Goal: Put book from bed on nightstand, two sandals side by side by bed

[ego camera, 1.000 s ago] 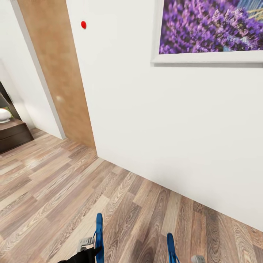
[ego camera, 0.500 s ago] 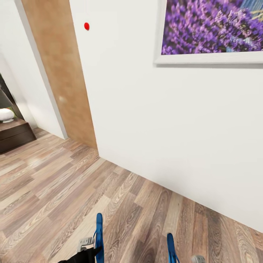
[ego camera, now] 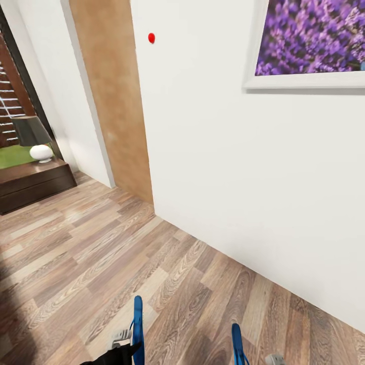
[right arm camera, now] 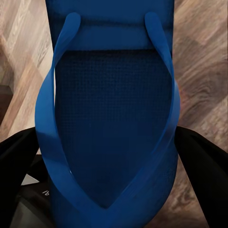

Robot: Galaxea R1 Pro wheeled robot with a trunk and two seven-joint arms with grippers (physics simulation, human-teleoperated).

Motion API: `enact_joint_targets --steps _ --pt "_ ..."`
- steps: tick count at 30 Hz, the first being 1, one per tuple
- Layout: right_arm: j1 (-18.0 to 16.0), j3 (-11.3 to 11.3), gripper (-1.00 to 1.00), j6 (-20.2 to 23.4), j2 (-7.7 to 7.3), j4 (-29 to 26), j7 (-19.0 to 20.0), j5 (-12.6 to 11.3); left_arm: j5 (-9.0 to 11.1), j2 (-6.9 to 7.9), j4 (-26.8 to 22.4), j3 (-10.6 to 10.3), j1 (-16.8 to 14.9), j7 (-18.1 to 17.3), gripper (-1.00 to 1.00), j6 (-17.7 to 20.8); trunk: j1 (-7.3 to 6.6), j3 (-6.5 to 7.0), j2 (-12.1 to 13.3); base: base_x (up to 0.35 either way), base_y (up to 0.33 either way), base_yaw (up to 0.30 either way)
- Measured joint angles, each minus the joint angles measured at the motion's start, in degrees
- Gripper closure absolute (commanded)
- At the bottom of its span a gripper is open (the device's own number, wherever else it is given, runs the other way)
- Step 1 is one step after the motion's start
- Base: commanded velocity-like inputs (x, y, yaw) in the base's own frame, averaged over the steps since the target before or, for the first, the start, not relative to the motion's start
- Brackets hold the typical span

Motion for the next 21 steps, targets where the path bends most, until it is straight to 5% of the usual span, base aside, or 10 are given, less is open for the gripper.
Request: enact_joint_targets --steps 5,12,21 --pt "0.0 0.1 1.00 0.0 0.00 0.0 0.0 0.1 -0.3 -0.01 0.0 -0.2 0.0 0.7 1.00 -0.3 0.00 0.00 0.0 0.000 0.000 0.016" --pt "0.0 0.1 1.00 0.0 0.00 0.0 0.0 0.1 -1.2 0.03 0.1 -3.2 0.1 8.6 1.00 -2.2 0.00 0.00 0.0 0.000 0.000 0.001" --pt "0.0 0.1 1.00 0.0 0.07 -0.2 -0.1 0.2 -1.6 0.01 0.2 -3.7 0.2 9.9 1.00 -2.5 -0.02 0.00 0.0 0.045 0.000 0.000"
